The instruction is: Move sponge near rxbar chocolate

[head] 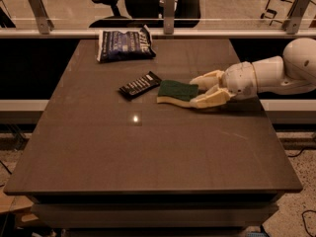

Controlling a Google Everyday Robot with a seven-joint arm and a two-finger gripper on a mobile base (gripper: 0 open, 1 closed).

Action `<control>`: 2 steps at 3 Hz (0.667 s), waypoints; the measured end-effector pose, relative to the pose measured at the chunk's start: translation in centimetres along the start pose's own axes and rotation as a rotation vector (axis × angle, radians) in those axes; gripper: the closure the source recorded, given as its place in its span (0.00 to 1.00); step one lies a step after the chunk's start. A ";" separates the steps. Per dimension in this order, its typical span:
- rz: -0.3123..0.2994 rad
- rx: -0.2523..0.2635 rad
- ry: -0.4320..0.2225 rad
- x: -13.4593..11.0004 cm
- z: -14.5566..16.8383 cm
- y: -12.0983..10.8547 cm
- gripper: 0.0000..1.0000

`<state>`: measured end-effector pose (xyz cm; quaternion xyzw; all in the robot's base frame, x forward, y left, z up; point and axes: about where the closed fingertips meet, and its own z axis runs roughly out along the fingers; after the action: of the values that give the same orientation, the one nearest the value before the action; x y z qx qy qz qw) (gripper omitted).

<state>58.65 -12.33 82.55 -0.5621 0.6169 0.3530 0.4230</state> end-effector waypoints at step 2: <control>-0.001 -0.009 -0.002 -0.1 0.5 0.0 0.12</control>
Offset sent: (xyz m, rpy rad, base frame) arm 0.0001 0.0022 -0.0004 0.0010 0.0010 0.0037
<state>58.67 -11.81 82.44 -0.5640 0.6144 0.3563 0.4212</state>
